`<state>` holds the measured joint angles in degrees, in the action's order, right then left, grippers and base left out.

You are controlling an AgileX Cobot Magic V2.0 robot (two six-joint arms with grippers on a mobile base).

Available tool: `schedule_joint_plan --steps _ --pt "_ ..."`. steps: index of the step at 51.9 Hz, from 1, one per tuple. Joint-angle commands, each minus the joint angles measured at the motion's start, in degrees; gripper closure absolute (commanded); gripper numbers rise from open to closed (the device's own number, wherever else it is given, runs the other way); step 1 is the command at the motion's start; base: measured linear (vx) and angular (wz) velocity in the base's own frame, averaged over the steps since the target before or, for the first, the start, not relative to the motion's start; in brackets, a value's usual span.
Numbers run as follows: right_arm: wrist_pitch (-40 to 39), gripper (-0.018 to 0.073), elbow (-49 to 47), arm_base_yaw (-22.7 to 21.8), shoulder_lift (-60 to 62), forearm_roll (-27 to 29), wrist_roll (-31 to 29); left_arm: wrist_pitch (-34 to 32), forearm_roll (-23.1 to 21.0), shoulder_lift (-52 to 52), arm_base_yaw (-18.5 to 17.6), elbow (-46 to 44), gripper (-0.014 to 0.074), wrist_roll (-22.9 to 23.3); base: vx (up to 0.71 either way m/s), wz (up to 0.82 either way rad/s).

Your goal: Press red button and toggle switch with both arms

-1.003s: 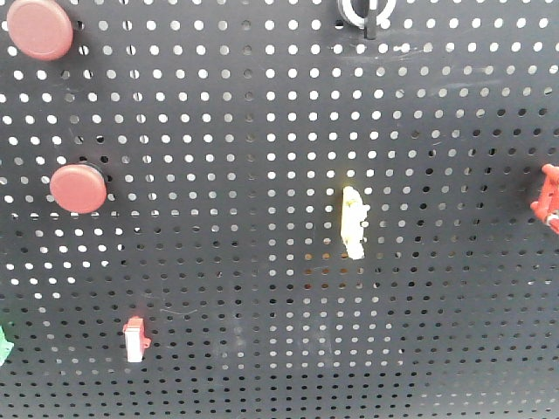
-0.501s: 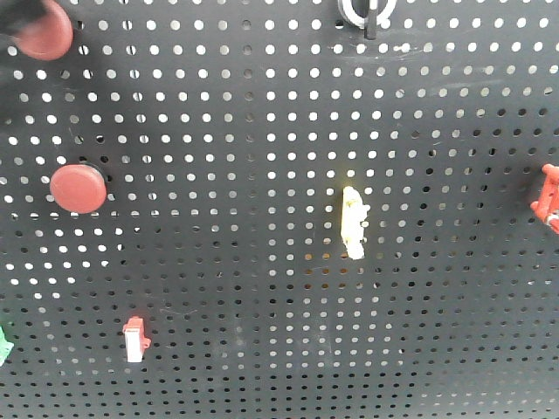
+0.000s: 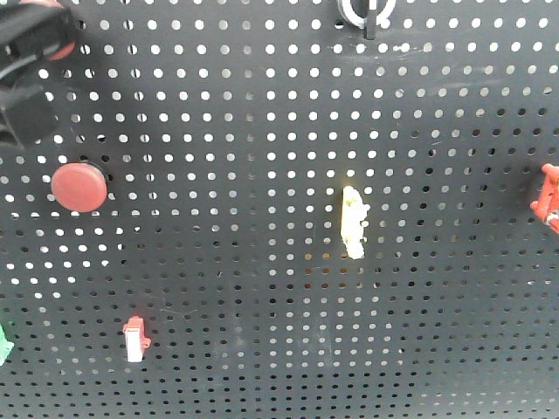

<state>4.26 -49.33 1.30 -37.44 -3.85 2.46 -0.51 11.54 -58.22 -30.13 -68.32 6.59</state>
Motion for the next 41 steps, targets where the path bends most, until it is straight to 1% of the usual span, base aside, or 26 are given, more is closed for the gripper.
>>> schedule_joint_plan --steps 1,8,15,23,26,32,37,41 --pt "-5.2 0.0559 -1.8 -0.3 -0.4 -0.2 -0.1 -2.4 -0.7 0.3 0.4 -1.9 0.0594 0.5 0.0 0.0" --pt "-5.2 0.0559 -1.8 -0.3 -0.4 -0.2 -0.1 -2.3 -0.7 0.0 0.6 -1.9 0.0594 0.5 0.0 0.0" --pt "-5.2 0.0559 -1.8 -0.3 -0.4 -0.2 -0.1 -3.5 -0.8 -0.8 1.9 -1.9 0.0594 0.8 0.0 0.0" --pt "-5.2 0.0559 -1.8 -0.3 -0.4 -0.2 -0.1 -4.8 -0.8 -2.0 3.4 -1.9 0.0594 3.9 0.0 0.0" --pt "-5.2 0.0559 -1.8 -0.3 -0.4 -0.2 -0.1 -4.8 -0.8 -2.4 3.5 -1.9 0.0594 4.8 0.0 0.0" --pt "-5.2 0.0559 -1.8 -0.3 -0.4 -0.2 -0.1 -5.7 -0.7 -2.5 3.5 -1.9 0.0594 4.9 0.0 0.0" --pt "-5.2 0.0559 -1.8 -0.3 -0.4 -0.2 -0.1 -8.1 -0.7 -1.1 3.3 -1.9 0.0594 4.9 0.0 0.0" --pt "-5.2 0.0559 -1.8 -0.3 -0.4 -0.2 -0.1 -8.2 -0.7 0.9 3.1 -1.9 0.0594 4.9 0.0 0.0"
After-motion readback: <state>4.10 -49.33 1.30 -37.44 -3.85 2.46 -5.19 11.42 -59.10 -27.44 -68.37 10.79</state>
